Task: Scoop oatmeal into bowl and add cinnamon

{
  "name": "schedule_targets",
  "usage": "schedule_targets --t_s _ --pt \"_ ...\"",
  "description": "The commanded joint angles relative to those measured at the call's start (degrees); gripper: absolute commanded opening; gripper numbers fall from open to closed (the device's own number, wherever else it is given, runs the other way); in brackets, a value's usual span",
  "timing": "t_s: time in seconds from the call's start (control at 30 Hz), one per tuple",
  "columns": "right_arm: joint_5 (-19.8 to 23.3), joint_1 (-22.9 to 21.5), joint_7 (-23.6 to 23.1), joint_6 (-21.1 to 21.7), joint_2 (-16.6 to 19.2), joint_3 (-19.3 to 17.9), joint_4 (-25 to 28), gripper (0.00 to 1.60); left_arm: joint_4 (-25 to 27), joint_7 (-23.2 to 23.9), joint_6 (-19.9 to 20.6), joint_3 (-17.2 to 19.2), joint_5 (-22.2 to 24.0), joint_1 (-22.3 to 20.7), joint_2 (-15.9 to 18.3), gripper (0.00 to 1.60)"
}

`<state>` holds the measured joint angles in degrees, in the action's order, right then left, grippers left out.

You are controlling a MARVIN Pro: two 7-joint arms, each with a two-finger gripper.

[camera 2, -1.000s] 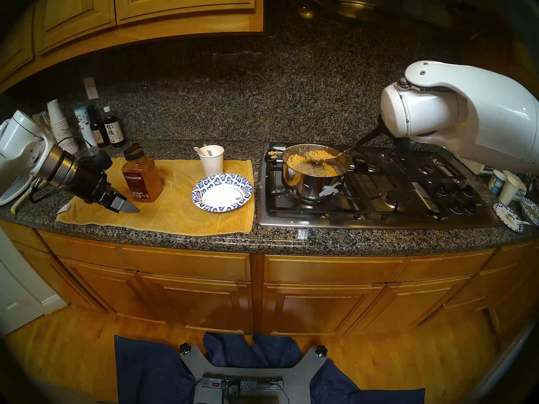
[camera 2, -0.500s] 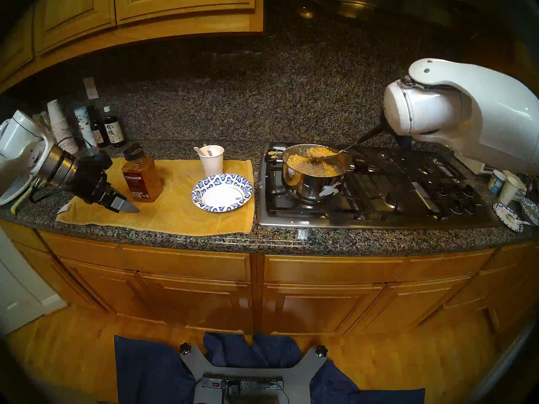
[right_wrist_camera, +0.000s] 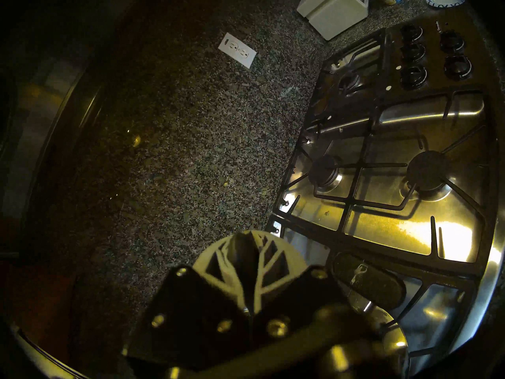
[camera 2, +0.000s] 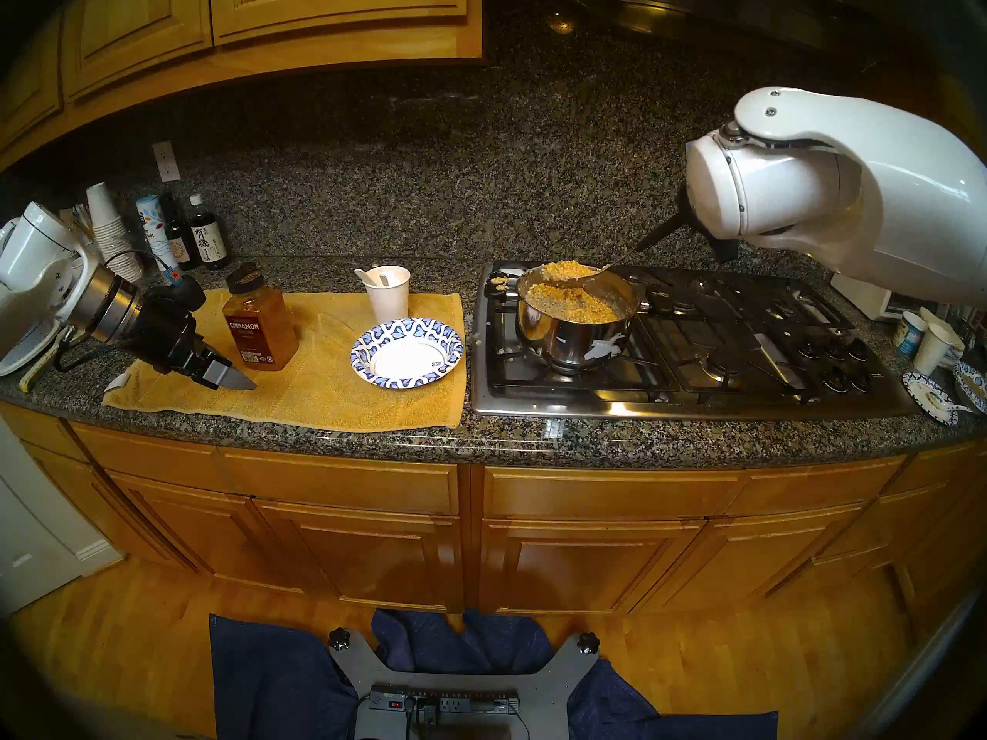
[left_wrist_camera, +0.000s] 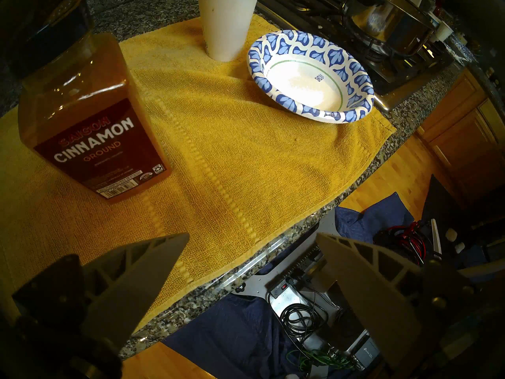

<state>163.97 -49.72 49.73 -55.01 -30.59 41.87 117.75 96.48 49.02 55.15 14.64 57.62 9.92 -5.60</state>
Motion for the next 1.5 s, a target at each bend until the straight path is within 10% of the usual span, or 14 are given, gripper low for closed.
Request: schedule_targets --t_s 0.0,1.47 --pt "-0.64 -2.74 0.68 0.01 -2.24 -3.95 0.46 0.00 -0.08 0.00 -0.15 1.37 0.08 -1.44 -0.13 1.60" --pt "1.00 6.97 1.70 0.01 -22.30 -14.59 0.01 0.00 -0.08 0.00 -0.15 1.40 0.07 -1.44 -0.13 1.60"
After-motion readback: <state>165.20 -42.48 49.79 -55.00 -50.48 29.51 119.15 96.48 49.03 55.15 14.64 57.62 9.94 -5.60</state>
